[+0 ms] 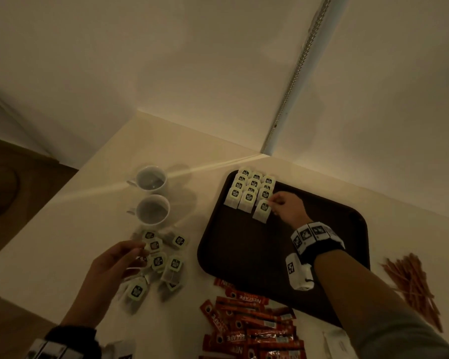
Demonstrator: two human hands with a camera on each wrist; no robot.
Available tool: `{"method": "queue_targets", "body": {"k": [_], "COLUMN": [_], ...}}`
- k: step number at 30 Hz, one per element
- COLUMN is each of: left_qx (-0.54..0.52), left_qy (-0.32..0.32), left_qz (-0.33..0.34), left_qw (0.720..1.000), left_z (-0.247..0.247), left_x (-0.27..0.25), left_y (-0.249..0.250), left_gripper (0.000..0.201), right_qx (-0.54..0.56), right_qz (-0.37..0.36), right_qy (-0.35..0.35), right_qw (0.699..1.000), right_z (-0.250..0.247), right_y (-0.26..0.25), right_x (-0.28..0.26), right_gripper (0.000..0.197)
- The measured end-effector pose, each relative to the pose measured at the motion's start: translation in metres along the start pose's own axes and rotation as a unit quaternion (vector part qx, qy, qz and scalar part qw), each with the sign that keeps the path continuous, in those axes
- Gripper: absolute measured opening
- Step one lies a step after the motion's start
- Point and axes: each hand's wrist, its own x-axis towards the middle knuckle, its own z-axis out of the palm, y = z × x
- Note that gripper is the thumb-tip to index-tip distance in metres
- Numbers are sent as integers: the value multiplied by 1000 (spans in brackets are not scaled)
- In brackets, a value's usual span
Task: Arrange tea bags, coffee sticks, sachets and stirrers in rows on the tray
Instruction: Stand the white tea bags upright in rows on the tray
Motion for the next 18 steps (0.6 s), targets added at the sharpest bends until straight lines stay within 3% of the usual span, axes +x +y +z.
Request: {"method": "queue_targets", "body": {"k": [13,16,18], "left_qx": [-14,-9,6], "left_qy": [41,42,48], "left_qz": [-33,-31,-35], "left_qw": [999,999,998], "left_z": [-22,-22,-21], "left_x": [-14,-17,-20], "left_y": [-5,-3,-2], "left_gripper": [19,19,19], "right_qx": [-20,-2,-11], "right_qz": [6,-37,-116], "right_qy": [50,78,37], "right_qw": [999,996,993], "right_z": [8,10,24], "right_y": [-11,-35,-59], "right_x": [20,1,-26], "right_gripper": [8,17,17]}}
